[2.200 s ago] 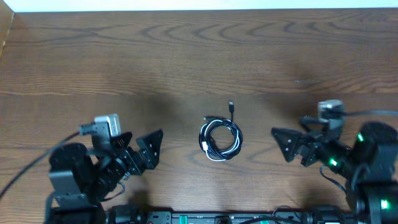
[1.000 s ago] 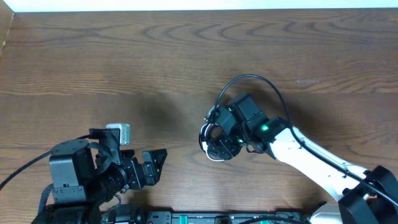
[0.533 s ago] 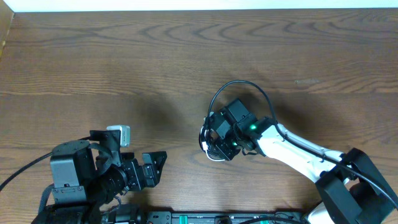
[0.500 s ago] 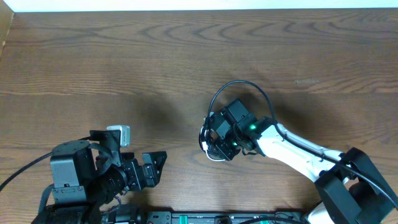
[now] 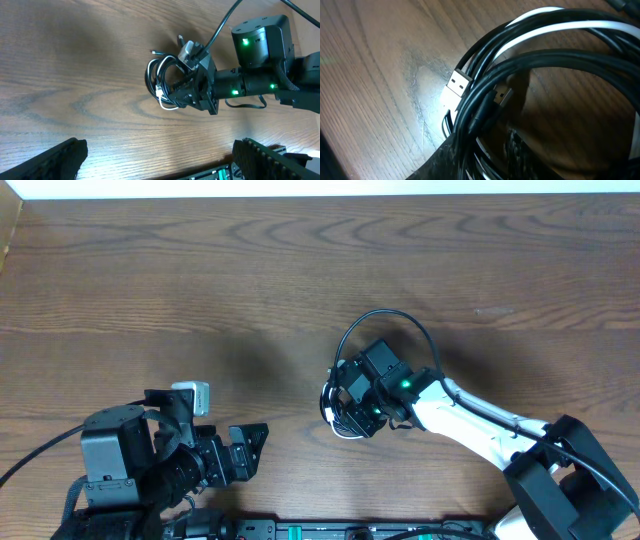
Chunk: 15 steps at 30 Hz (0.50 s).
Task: Untangle cables
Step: 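Grasp the cable coil with the right gripper and lift it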
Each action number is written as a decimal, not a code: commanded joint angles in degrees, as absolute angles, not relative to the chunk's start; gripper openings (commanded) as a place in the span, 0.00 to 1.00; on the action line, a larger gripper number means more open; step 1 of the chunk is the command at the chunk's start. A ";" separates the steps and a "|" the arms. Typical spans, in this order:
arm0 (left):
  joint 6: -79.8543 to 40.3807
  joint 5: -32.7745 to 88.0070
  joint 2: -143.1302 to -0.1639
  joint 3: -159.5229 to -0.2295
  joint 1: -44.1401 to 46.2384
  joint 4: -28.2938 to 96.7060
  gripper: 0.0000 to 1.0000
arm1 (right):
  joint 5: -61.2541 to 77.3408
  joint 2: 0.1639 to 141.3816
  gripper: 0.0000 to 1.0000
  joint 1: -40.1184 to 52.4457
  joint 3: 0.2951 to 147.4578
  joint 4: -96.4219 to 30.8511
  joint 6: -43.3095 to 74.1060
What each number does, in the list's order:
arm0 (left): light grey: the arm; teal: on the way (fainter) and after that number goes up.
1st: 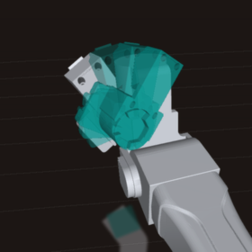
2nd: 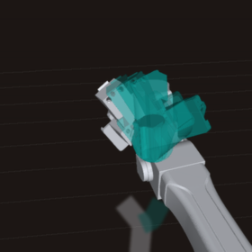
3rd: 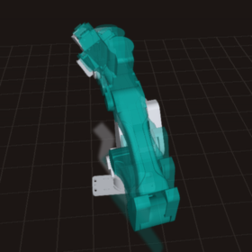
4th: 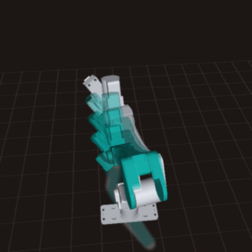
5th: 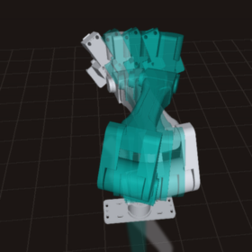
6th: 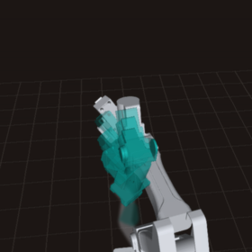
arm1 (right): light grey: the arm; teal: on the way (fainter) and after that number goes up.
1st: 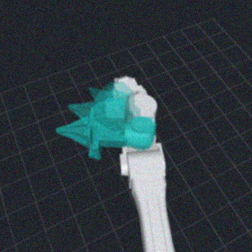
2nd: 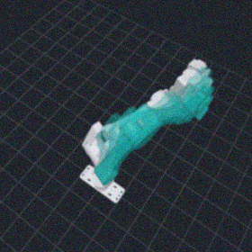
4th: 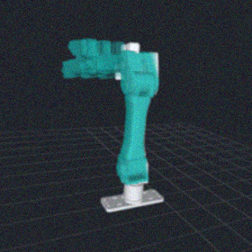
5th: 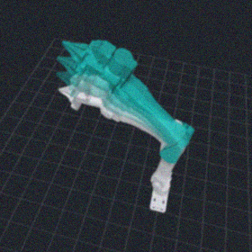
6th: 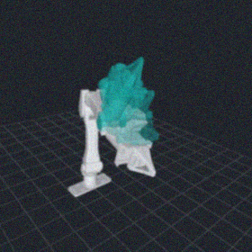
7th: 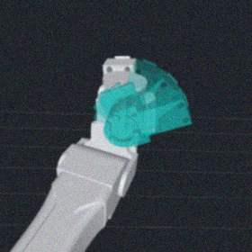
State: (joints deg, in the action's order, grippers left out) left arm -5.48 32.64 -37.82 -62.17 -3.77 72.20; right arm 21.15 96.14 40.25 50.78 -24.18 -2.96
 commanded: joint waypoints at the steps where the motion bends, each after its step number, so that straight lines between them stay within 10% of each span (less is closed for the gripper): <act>1: -4.29 32.34 -37.89 -62.74 -4.05 72.44 0.98 | 21.12 96.38 0.28 40.60 50.78 -23.68 -1.06; 15: -4.75 32.36 -37.89 -62.74 -4.05 73.69 0.98 | 21.12 96.71 0.28 41.87 50.74 -22.83 -0.03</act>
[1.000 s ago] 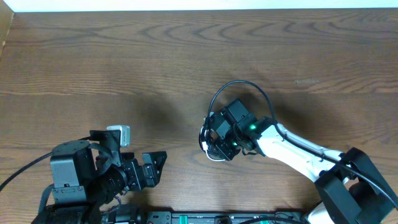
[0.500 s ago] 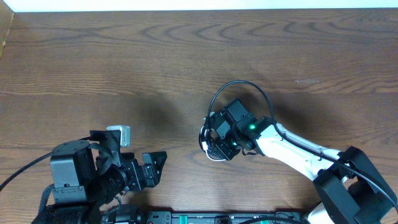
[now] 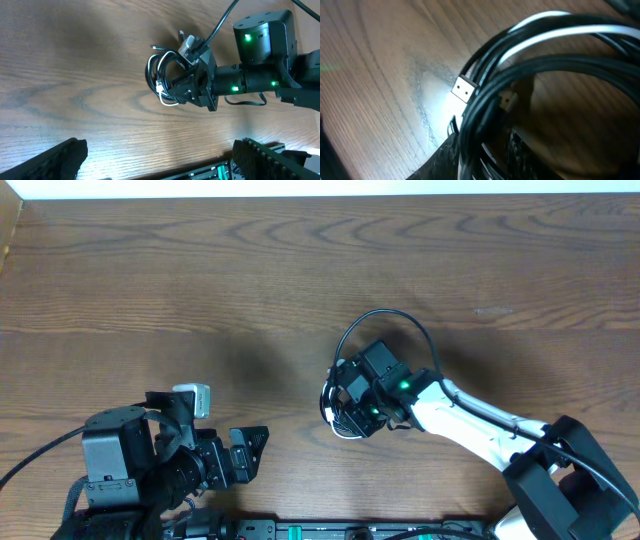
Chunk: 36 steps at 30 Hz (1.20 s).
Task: Untangle cables
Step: 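Grasp the cable coil with the right gripper and lift it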
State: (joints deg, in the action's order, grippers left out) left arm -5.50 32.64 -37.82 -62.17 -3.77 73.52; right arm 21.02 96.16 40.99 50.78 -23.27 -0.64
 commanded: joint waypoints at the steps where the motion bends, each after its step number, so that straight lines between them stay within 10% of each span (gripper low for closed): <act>1: -4.75 32.36 -37.89 -62.74 -4.05 73.69 0.98 | 21.10 96.73 0.28 42.02 50.70 -22.59 -0.03; 23: -4.75 32.36 -37.89 -62.74 -4.05 73.71 0.98 | 17.93 96.77 0.37 42.65 47.81 -17.32 3.25; 36: -4.71 32.32 -37.89 -62.74 -4.05 73.69 0.98 | 17.96 96.77 0.01 42.65 46.65 -15.14 5.28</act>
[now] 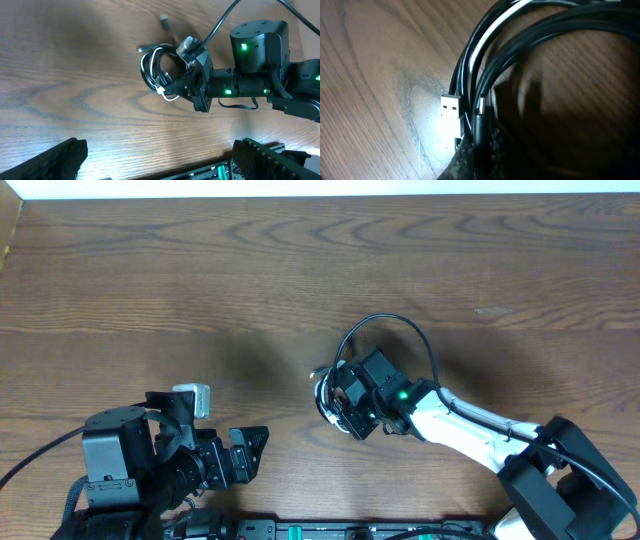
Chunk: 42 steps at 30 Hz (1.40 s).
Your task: Untangle cables
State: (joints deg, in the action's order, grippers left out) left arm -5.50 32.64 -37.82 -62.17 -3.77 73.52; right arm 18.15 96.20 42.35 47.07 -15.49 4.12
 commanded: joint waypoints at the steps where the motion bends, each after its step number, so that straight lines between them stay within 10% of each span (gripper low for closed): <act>1: -4.73 32.34 -37.89 -62.74 -4.05 73.67 0.98 | 17.96 96.77 0.01 42.65 46.65 -14.85 5.80; 23: 5.74 32.34 -37.89 -56.97 -4.05 76.53 0.98 | 23.05 77.60 0.01 42.22 58.15 -11.99 8.51; 42: -2.39 46.52 -38.11 -50.57 -4.05 49.30 0.91 | 30.85 58.92 0.01 42.54 58.15 -9.85 9.23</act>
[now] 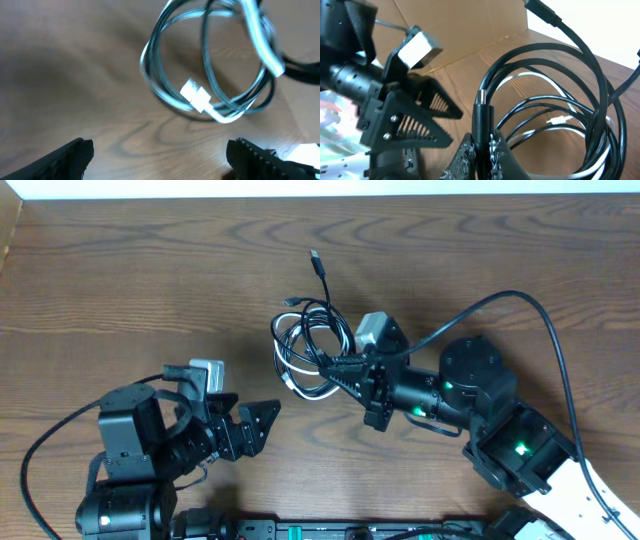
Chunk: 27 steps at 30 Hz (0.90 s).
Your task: Untangle cables
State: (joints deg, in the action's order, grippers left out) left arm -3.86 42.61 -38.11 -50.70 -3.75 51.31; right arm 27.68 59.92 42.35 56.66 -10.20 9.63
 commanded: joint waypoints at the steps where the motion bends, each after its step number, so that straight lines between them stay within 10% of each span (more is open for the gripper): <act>1: -2.42 46.54 -38.17 -50.57 -4.05 48.01 0.90 | 31.81 58.87 0.01 42.68 58.15 -9.82 9.28; 19: -1.06 46.57 -55.35 -50.57 0.45 42.37 0.89 | 34.68 57.58 0.01 49.12 58.15 -6.42 10.70; 27: -1.13 42.87 -62.57 -50.57 8.05 39.53 0.30 | 27.97 56.47 0.01 48.95 58.15 -8.25 10.72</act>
State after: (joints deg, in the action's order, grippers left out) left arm -1.54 45.65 -60.84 -50.70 6.22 39.64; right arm 32.88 58.50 48.66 56.66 -7.86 10.31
